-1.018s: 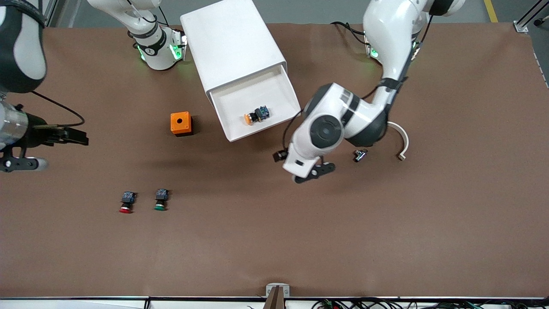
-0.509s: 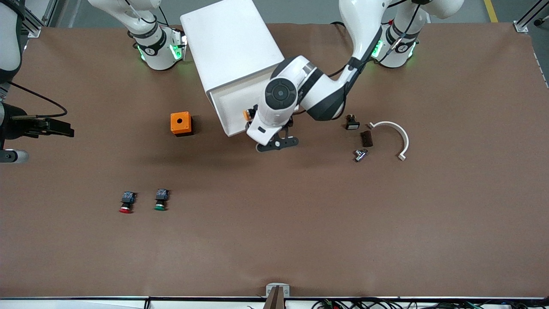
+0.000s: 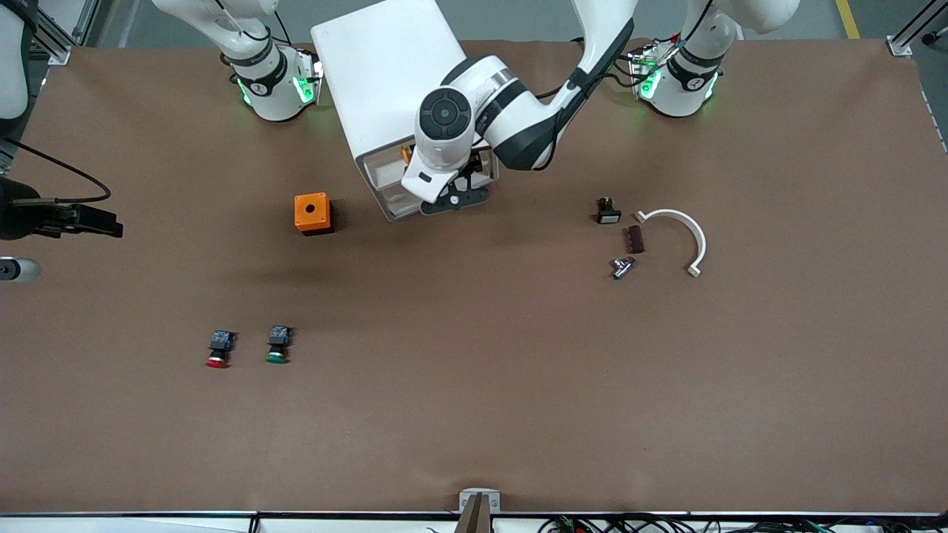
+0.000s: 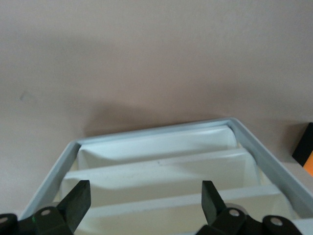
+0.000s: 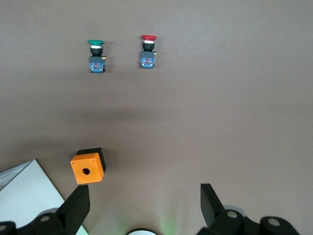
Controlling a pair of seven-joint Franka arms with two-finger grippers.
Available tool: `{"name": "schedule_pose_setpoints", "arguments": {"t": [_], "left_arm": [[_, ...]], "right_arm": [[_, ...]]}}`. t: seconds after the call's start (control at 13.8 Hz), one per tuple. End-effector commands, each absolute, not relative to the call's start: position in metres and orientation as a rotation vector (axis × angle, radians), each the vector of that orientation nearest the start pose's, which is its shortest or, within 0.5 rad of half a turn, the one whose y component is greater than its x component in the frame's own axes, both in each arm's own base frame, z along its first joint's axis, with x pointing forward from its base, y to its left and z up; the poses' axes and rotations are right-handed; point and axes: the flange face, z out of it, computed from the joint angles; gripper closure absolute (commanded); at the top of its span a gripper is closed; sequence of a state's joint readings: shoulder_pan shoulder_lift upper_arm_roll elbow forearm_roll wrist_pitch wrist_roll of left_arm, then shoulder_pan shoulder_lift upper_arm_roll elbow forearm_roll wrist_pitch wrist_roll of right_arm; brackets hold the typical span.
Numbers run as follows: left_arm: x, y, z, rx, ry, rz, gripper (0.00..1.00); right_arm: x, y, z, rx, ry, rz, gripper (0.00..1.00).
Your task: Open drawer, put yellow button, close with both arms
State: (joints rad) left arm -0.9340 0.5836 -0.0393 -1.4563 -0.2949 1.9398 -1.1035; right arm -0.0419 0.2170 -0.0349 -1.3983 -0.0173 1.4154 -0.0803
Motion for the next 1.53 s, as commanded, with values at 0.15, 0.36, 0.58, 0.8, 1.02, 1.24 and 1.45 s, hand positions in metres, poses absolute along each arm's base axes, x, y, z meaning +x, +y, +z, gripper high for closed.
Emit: {"name": "schedule_pose_setpoints", "arguments": {"t": [0.15, 0.36, 0.58, 0.8, 1.02, 1.24, 1.45], "left_arm": [[0.378, -0.578, 0.34, -3.112, -0.475, 0.453, 0.0], [0.437, -0.536, 0.347, -3.08, -0.661, 0.362, 0.0], [0.51, -0.463, 0.386, -3.054, -0.888, 0.212, 0.0], [0.56, -0.391, 0.417, -3.016, -1.022, 0.107, 0.0], [0.594, -0.311, 0.46, -3.029, -0.914, 0.009, 0.0], [0.604, -0.244, 0.496, -2.979, -0.729, -0.045, 0.0], [0.605, -0.179, 0.535, -2.972, -0.624, -0.047, 0.0]], "right_arm": [[0.577, -0.036, 0.6, -3.122, -0.001, 0.308, 0.0], [0.554, -0.034, 0.619, -3.127, 0.001, 0.24, 0.0], [0.527, -0.03, 0.621, -3.139, -0.01, 0.094, 0.0], [0.524, -0.035, 0.624, -3.114, 0.013, 0.084, 0.0], [0.521, -0.035, 0.629, -3.113, 0.013, 0.069, 0.0], [0.52, -0.033, 0.633, -3.115, 0.006, 0.045, 0.0], [0.518, -0.031, 0.642, -3.117, 0.001, -0.002, 0.0]]}}
